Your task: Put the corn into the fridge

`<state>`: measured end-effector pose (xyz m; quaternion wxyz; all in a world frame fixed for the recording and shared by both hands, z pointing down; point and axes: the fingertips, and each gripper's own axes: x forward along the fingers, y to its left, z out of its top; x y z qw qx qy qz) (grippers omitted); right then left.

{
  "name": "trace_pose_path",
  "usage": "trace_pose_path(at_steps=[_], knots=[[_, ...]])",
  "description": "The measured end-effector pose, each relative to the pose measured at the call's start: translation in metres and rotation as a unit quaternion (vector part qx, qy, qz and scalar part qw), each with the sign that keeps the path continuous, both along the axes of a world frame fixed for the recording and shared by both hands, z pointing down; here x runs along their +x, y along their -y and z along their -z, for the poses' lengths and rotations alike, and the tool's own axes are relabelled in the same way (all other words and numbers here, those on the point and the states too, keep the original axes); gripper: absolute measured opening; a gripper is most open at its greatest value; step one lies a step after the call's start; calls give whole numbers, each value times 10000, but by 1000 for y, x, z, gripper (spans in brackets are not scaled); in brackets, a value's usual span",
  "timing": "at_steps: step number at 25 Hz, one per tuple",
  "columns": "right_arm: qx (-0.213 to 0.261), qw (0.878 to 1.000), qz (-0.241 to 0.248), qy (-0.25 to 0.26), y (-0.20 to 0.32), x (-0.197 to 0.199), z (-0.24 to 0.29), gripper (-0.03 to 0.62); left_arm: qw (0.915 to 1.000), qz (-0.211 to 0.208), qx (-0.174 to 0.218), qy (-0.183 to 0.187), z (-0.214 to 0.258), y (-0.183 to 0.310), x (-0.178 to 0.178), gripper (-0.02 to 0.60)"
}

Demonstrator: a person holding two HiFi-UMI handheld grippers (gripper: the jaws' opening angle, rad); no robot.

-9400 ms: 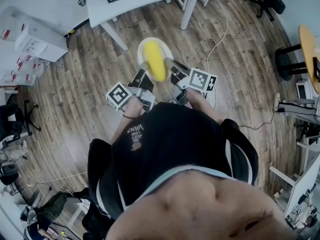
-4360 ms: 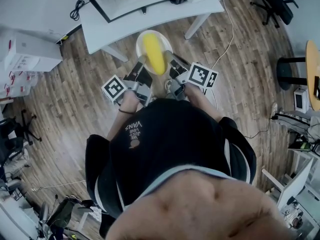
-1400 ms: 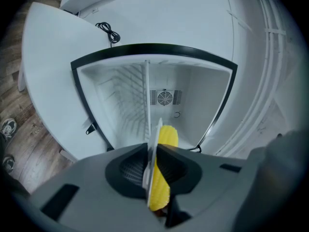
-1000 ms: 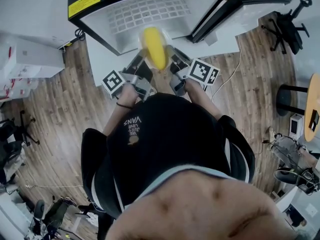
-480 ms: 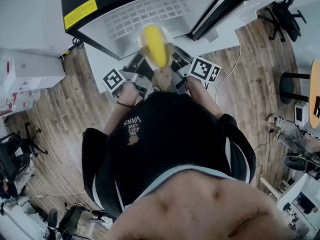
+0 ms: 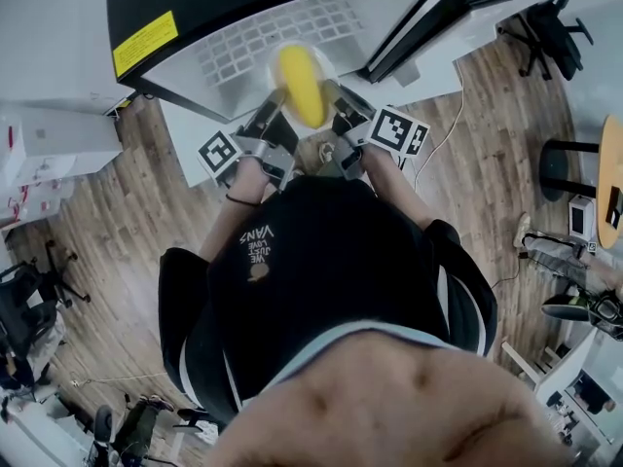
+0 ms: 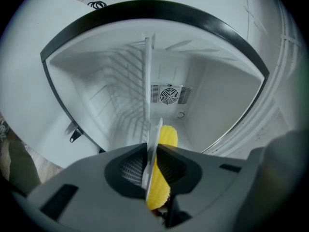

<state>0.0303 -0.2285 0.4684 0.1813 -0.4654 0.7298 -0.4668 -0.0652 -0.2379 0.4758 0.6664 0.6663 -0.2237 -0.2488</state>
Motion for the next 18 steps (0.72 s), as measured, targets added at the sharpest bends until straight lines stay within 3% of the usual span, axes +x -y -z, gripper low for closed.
trace_pose_path(at_steps=[18], knots=[[48,9995,321,-33,40,14,6,28,9988,429,-162,-154,4,33,13,46]])
